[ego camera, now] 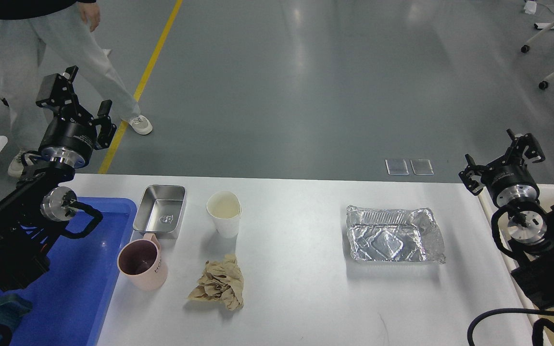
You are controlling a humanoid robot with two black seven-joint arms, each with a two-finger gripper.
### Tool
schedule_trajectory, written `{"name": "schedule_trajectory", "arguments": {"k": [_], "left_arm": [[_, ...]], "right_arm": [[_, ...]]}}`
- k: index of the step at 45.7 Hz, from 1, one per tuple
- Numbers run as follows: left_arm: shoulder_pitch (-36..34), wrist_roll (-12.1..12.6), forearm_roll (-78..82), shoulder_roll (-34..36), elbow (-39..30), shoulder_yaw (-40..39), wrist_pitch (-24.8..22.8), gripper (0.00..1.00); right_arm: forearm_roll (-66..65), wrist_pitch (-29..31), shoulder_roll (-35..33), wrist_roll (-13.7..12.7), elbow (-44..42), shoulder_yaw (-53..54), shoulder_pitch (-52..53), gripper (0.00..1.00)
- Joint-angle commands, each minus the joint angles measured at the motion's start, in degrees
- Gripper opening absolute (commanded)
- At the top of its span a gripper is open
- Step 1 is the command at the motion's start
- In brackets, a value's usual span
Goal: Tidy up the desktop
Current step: 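Lower the left arm toward the blue bin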
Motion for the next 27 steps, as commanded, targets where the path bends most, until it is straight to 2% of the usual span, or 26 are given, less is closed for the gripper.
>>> {"name": "schedule_trajectory", "arguments": {"k": [1,11,20,27], "left_arm": [[0.28,0.0,-0.07,0.27,0.48,-1.88,-0.65,0.98],[0.72,-0.36,-0.07,0.54,3.91,-2.06,-0.83,0.98],[1.51,-0.27,-0.07,0.54,4.09,-2.06,-0.91,0.98],[1.86,-0.35,-0.33,0.72,4.17,-2.14,-6.88,0.98]], "right_arm": [[0.0,-0.02,0.0,0.0,0.0,0.0,-0.04,1.0],[0.0,-0.02,0.09,0.0,0.0,0.0,0.05,1.0],[0.0,-0.02,0.17,0.0,0.0,0.0,-0.04,1.0],[-0.09,-0.02,0.35,0.0,0.0,-0.08,-0.21,1.0]]}}
